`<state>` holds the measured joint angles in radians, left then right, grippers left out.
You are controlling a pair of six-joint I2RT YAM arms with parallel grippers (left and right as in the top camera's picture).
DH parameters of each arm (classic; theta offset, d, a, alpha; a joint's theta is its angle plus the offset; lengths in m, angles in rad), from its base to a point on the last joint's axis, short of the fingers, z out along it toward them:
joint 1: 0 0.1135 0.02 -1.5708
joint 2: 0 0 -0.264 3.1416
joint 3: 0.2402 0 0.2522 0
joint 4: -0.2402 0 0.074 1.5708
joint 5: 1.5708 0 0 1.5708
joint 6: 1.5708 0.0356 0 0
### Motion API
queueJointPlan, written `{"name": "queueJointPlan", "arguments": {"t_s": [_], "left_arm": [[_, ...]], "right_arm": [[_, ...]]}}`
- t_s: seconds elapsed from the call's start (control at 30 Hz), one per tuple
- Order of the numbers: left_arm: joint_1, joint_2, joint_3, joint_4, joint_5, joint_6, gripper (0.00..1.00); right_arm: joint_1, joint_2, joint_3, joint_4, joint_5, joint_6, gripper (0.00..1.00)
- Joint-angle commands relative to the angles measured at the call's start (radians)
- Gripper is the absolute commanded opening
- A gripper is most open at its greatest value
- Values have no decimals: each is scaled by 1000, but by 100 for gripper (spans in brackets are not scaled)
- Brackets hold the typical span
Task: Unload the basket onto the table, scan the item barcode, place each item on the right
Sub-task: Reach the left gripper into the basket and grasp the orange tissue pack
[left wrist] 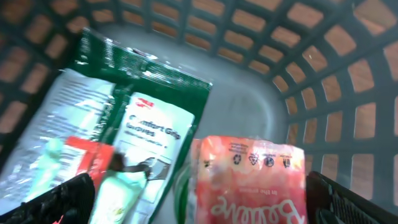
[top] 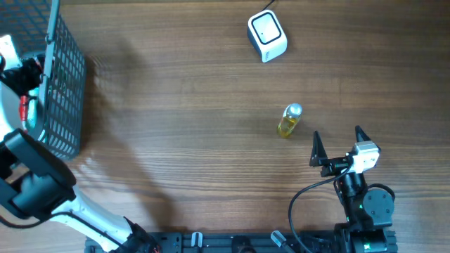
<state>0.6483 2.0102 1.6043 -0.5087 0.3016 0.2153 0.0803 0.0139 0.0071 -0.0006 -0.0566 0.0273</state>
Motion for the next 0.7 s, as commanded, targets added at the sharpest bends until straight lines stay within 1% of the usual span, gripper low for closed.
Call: {"name": "queueJointPlan", "arguments": {"t_s": [0.0, 0.1, 0.37, 0.4, 0.43, 0.47, 0.5, 0.67], "left_arm": [[5, 31, 13, 7, 65, 54, 100], [4, 47, 11, -5, 68, 96, 100], [4, 105, 11, -17, 68, 96, 98], [3, 111, 11, -16, 68, 95, 96], [3, 113, 11, -16, 68, 95, 90], [4, 113, 11, -15, 68, 95, 79], [4, 109, 11, -6, 68, 95, 64], [4, 84, 12, -3, 68, 92, 64]], "right_arm": [[-3, -3, -2, 2, -12, -8, 100], [-3, -3, -2, 2, -12, -8, 100], [-3, -3, -2, 2, -12, -8, 100], [-3, -3, -2, 2, -12, -8, 100], [-3, -3, -2, 2, -12, -8, 100], [-3, -3, -2, 2, -12, -8, 100], [-3, -3, -2, 2, -12, -8, 100], [-3, -3, -2, 2, -12, -8, 100]]}}
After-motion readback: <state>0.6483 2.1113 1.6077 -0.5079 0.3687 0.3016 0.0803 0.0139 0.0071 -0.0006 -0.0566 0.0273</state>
